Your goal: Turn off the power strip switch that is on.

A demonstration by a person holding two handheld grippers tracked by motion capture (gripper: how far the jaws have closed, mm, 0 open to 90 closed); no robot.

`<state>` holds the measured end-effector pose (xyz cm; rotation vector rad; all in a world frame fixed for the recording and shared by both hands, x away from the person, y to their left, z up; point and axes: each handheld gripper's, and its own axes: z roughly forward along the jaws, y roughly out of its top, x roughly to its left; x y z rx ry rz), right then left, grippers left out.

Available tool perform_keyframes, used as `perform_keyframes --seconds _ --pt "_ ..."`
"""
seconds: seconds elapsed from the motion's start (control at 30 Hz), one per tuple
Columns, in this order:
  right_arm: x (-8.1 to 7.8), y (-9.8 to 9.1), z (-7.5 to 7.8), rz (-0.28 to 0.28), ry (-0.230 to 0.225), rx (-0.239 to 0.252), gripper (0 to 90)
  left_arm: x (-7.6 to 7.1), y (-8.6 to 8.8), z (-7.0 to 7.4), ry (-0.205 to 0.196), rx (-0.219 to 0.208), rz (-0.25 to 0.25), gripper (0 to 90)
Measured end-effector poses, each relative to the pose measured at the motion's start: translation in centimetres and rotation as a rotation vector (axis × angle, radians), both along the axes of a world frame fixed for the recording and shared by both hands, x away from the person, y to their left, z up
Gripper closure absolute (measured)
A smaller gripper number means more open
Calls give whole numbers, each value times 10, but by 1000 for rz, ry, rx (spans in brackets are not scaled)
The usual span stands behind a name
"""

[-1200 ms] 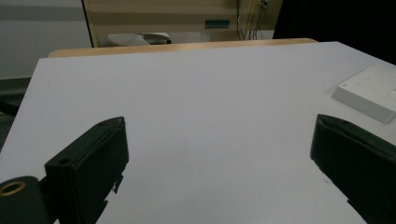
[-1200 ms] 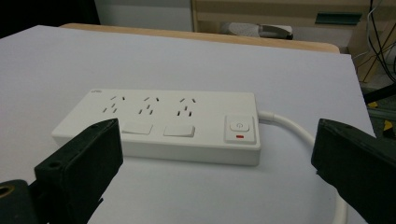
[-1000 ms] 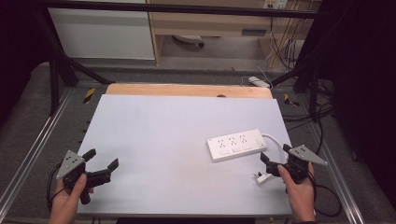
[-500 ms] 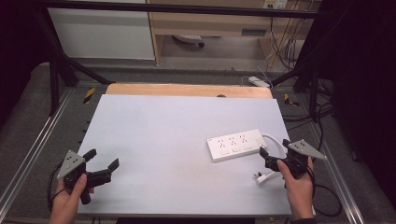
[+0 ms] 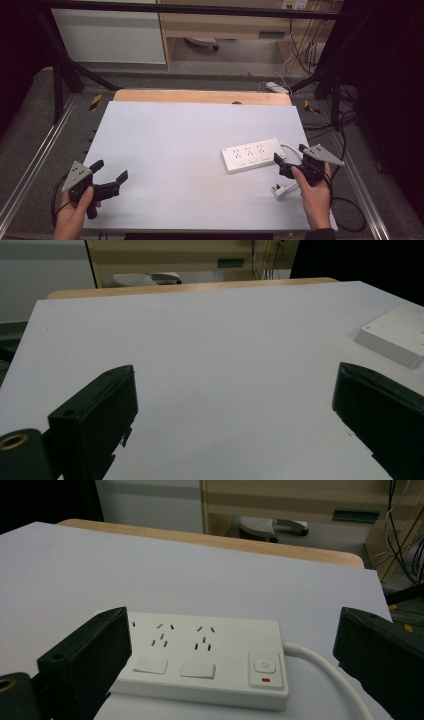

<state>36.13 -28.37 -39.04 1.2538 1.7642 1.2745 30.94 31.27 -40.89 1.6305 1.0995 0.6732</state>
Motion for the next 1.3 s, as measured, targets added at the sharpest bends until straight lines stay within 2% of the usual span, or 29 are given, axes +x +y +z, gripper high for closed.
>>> perform_keyframes --seconds 0.23,1.3 --pt "3 3 6 -6 -20 10 24 0 0 0 -1 0 -1 43" --pt "6 14 14 19 -27 10 25 -1 -1 0 0 3 -8 43"
